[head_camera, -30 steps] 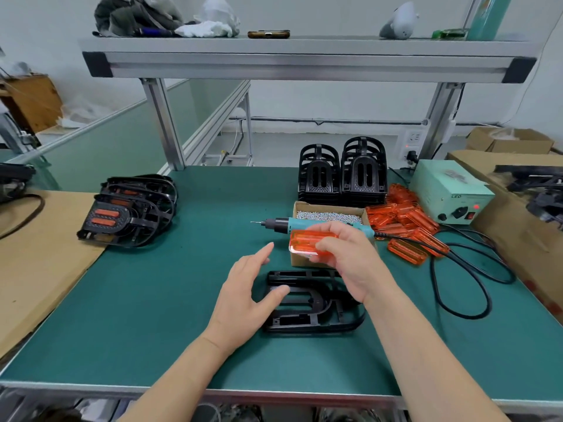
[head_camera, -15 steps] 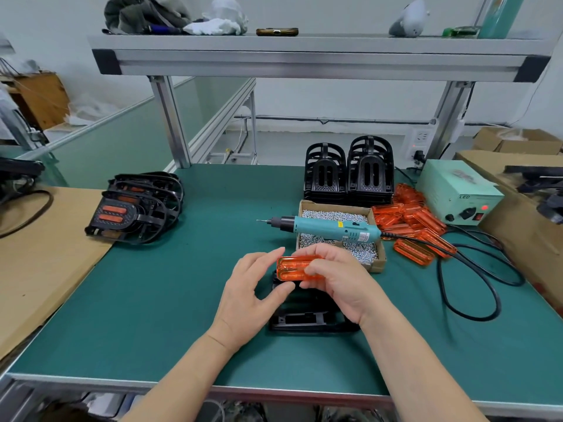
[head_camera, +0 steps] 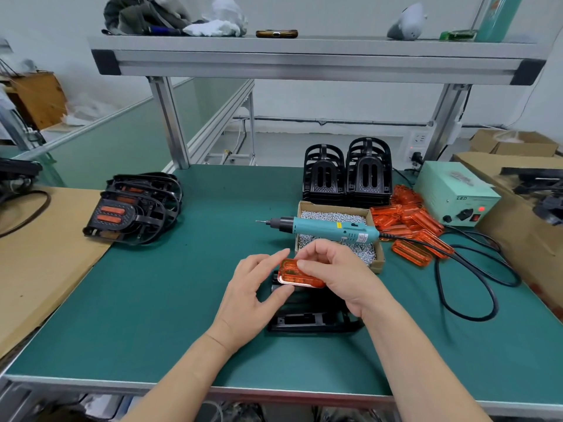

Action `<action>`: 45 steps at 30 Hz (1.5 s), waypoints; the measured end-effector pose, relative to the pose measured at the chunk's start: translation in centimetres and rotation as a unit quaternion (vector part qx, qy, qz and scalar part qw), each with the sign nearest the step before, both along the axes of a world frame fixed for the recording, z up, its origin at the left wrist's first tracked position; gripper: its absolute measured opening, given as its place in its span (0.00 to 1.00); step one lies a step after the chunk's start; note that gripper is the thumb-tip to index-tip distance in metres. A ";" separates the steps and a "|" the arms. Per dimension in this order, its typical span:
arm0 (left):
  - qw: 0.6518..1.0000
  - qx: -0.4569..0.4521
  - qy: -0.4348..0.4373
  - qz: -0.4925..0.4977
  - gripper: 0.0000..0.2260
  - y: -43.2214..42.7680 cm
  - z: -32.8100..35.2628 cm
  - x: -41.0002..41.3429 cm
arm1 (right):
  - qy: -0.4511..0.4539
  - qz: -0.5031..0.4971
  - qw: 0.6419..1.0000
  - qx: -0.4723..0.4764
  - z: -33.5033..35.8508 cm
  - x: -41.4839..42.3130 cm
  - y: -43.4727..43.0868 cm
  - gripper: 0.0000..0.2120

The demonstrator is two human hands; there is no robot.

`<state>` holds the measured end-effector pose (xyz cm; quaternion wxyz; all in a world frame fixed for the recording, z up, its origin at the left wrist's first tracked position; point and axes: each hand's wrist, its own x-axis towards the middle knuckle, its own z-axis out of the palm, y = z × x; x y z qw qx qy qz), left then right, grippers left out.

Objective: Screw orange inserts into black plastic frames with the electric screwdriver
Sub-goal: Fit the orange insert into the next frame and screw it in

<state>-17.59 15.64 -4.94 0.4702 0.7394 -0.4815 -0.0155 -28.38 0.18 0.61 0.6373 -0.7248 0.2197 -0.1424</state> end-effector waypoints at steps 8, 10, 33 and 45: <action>0.999 -0.018 0.005 0.031 0.23 0.1 -0.1 0.0 | 0.049 -0.023 0.996 -0.065 -0.4 0.1 0.1 0.18; 0.999 -0.026 0.007 0.035 0.22 0.1 -0.1 -0.1 | 0.042 -0.036 0.997 -0.053 -0.4 0.1 0.4 0.21; 0.999 -0.001 -0.021 0.027 0.17 0.2 0.3 -0.3 | 0.058 -0.035 0.982 -0.179 -0.7 -1.8 -1.2 0.07; 0.985 -0.064 0.148 0.067 0.16 0.4 0.7 0.2 | 0.059 -0.039 0.945 -0.321 -1.3 -2.5 -2.2 0.10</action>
